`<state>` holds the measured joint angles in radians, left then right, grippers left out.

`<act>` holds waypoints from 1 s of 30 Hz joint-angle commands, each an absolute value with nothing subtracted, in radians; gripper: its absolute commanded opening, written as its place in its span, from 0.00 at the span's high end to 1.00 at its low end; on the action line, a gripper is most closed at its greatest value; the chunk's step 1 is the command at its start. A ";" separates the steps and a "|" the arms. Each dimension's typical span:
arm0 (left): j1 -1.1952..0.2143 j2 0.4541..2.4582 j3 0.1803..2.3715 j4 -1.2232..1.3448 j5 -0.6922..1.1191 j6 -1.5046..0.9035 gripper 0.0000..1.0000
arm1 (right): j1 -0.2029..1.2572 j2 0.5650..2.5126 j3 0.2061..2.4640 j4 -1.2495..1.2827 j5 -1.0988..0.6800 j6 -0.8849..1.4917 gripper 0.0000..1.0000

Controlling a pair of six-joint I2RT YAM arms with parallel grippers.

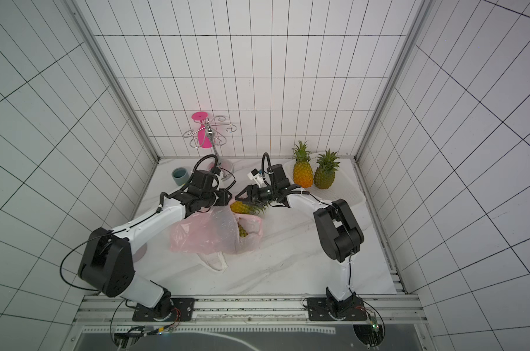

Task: Place the pineapple into a plastic bag & tie a knot
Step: Adjust the pineapple in the plastic bag.

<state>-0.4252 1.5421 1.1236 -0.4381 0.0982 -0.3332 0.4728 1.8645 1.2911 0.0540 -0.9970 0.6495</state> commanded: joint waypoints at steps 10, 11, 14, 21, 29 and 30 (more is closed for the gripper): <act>-0.494 1.303 1.323 -0.741 -0.255 -0.317 0.56 | 0.403 1.615 1.059 -0.056 -0.777 0.457 0.23; -0.526 1.280 1.323 -0.750 -0.277 -0.317 0.56 | 0.403 1.601 1.030 -0.052 -0.762 0.454 0.23; -0.654 1.242 1.340 -0.814 -0.275 -0.394 0.54 | 0.403 1.558 0.945 -0.021 -0.744 0.456 0.23; -0.942 1.348 1.211 -0.682 -0.024 -0.690 0.46 | 0.334 1.519 0.805 0.038 -0.709 0.475 0.23; -0.963 1.514 1.110 -0.439 -0.113 -0.793 0.41 | 0.170 1.428 0.621 0.196 -0.777 0.558 0.23; -0.963 1.545 1.132 -0.440 -0.133 -0.784 0.41 | 0.164 1.413 0.607 0.209 -0.780 0.564 0.23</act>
